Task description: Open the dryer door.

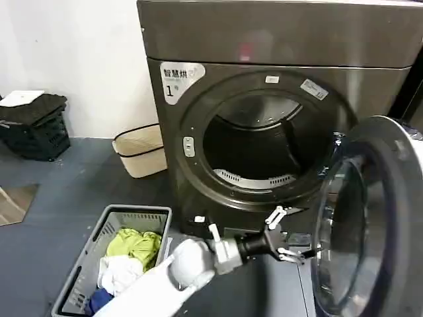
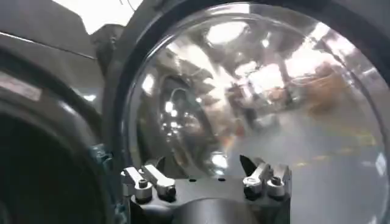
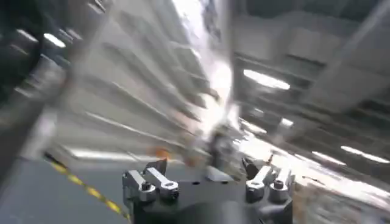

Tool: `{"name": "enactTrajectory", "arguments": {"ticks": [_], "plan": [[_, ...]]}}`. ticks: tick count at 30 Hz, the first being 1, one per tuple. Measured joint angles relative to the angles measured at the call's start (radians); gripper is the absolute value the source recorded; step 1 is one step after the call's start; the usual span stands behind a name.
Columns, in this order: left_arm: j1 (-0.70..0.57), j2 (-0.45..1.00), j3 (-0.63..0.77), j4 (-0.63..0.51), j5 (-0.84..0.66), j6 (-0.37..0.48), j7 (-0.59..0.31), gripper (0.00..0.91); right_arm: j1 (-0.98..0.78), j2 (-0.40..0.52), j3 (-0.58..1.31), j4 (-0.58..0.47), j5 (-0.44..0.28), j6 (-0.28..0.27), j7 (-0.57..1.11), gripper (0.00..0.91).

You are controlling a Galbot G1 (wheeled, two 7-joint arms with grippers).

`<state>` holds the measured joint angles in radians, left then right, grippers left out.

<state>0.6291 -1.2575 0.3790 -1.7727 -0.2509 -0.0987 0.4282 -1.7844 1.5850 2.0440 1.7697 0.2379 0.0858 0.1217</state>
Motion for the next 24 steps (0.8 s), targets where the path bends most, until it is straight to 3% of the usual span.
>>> {"name": "enactTrajectory", "arguments": {"ticks": [6,15,24], "plan": [[-0.085,-0.092,0.071,0.097,-0.002,0.002,-0.008,0.907,-0.012,0.01,0.075,-0.045,-0.003,0.014,0.012,0.907],[-0.186,-0.231,0.134,0.236,-0.004,0.004,-0.01,0.907,0.001,0.024,0.146,-0.032,0.002,-0.136,0.06,0.907],[-0.261,-0.341,0.155,0.36,-0.012,0.003,-0.012,0.907,0.005,0.024,0.192,-0.056,-0.035,-0.142,0.102,0.907]]}}
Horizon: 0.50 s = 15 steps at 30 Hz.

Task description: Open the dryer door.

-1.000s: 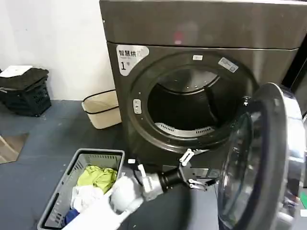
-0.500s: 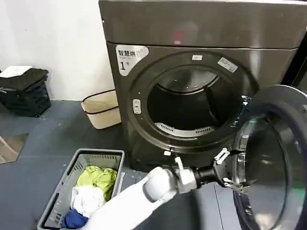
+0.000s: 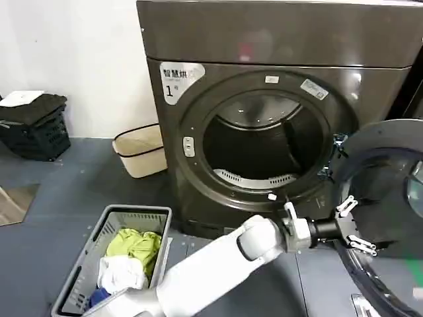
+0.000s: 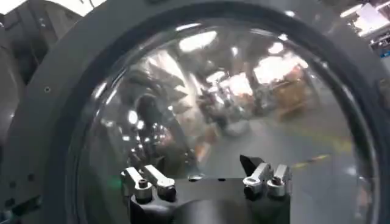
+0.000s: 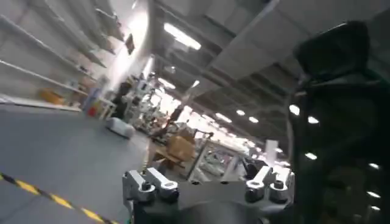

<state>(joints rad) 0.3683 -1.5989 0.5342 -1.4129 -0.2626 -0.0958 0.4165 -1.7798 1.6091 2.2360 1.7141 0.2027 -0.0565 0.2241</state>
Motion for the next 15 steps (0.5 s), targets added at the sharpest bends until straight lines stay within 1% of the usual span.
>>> {"name": "enactTrajectory", "arguments": {"ticks": [4,8,11,15], "plan": [[-0.01,-0.01,-0.001,0.031,0.001,0.013,-0.011,0.907,-0.002,0.0,0.019,-0.02,0.0,0.012,0.013,0.907],[-0.001,-0.01,0.001,0.025,0.001,0.037,-0.022,0.907,-0.006,0.0,0.029,-0.037,0.006,0.01,0.014,0.907],[0.014,-0.01,0.003,-0.004,-0.001,0.052,-0.024,0.907,-0.011,0.0,0.031,-0.049,0.007,0.019,0.014,0.907],[0.043,-0.01,0.005,-0.075,-0.022,0.078,-0.029,0.907,-0.012,0.0,0.033,-0.059,0.007,0.025,0.014,0.907]]}}
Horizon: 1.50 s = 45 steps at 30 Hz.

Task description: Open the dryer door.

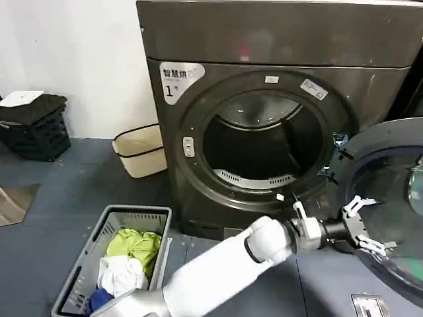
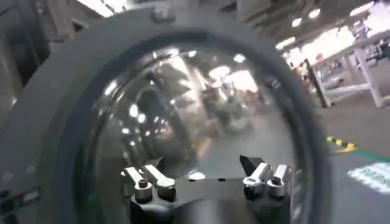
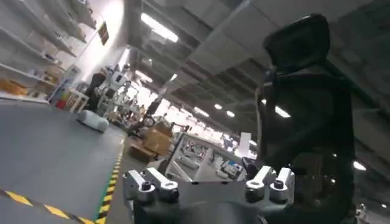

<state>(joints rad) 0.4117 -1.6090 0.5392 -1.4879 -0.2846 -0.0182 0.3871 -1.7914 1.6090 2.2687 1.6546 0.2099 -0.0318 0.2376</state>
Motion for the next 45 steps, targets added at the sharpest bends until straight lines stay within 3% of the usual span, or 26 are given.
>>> {"name": "enactTrajectory", "arguments": {"ticks": [4,9,16,20,27,34,40,45], "plan": [[0.045,0.032,-0.011,-0.118,-0.054,0.039,-0.008,0.907,0.0,0.0,0.0,-0.004,0.0,-0.001,0.001,0.907],[0.113,0.23,-0.043,-0.283,-0.117,0.105,-0.046,0.907,-0.008,0.0,0.001,-0.022,0.0,0.0,0.008,0.907],[0.225,0.474,-0.166,-0.484,-0.193,0.193,-0.174,0.907,-0.017,0.0,-0.001,-0.066,-0.001,0.037,0.016,0.907],[0.293,0.574,-0.287,-0.545,-0.238,0.265,-0.27,0.907,-0.015,-0.027,-0.008,-0.078,0.0,0.041,0.018,0.907],[0.411,0.672,-0.536,-0.56,-0.329,0.387,-0.454,0.907,-0.012,-0.069,-0.025,-0.103,-0.003,0.052,0.02,0.907],[0.51,0.717,-0.733,-0.519,-0.355,0.359,-0.43,0.907,0.007,-0.101,-0.055,-0.111,-0.021,0.058,0.015,0.907],[0.575,0.742,-0.821,-0.473,-0.354,0.338,-0.438,0.907,0.009,-0.135,-0.07,-0.138,-0.038,0.07,0.013,0.907],[0.625,0.761,-0.904,-0.424,-0.399,0.42,-0.467,0.907,0.008,-0.172,-0.08,-0.173,-0.043,0.07,0.011,0.907]]}}
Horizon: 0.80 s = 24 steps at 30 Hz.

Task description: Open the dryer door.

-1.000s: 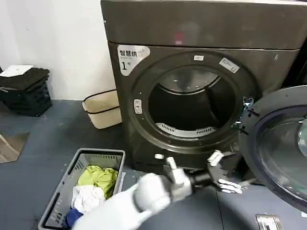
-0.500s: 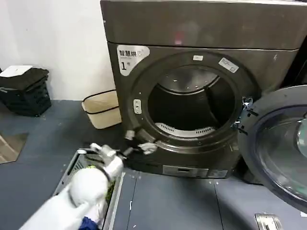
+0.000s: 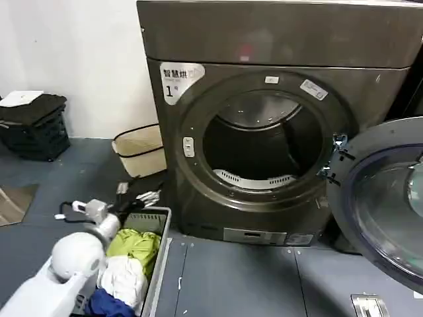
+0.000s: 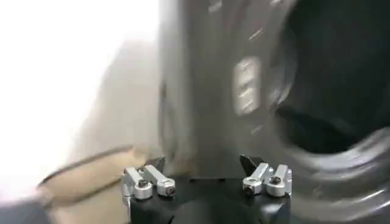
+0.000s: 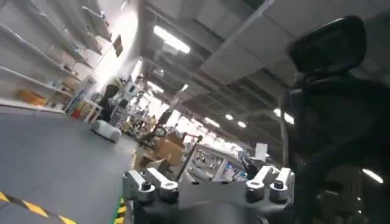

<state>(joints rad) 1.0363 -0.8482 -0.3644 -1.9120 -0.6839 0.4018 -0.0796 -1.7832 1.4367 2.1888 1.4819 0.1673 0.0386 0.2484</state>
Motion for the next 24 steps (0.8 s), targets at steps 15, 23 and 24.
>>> {"name": "enactTrajectory", "arguments": {"ticks": [15,23,24], "plan": [[0.177,0.266,-0.064,-0.11,-0.513,0.335,-0.272,0.907,0.018,-0.045,-0.049,-0.004,-0.01,-0.021,-0.025,0.907],[0.233,0.422,-0.015,-0.142,-0.98,0.335,-0.592,0.907,0.036,-0.046,-0.072,-0.013,-0.003,-0.028,-0.026,0.907],[0.233,0.437,-0.013,-0.142,-1.034,0.334,-0.622,0.907,0.037,-0.046,-0.072,-0.014,-0.003,-0.028,-0.026,0.907]]}}
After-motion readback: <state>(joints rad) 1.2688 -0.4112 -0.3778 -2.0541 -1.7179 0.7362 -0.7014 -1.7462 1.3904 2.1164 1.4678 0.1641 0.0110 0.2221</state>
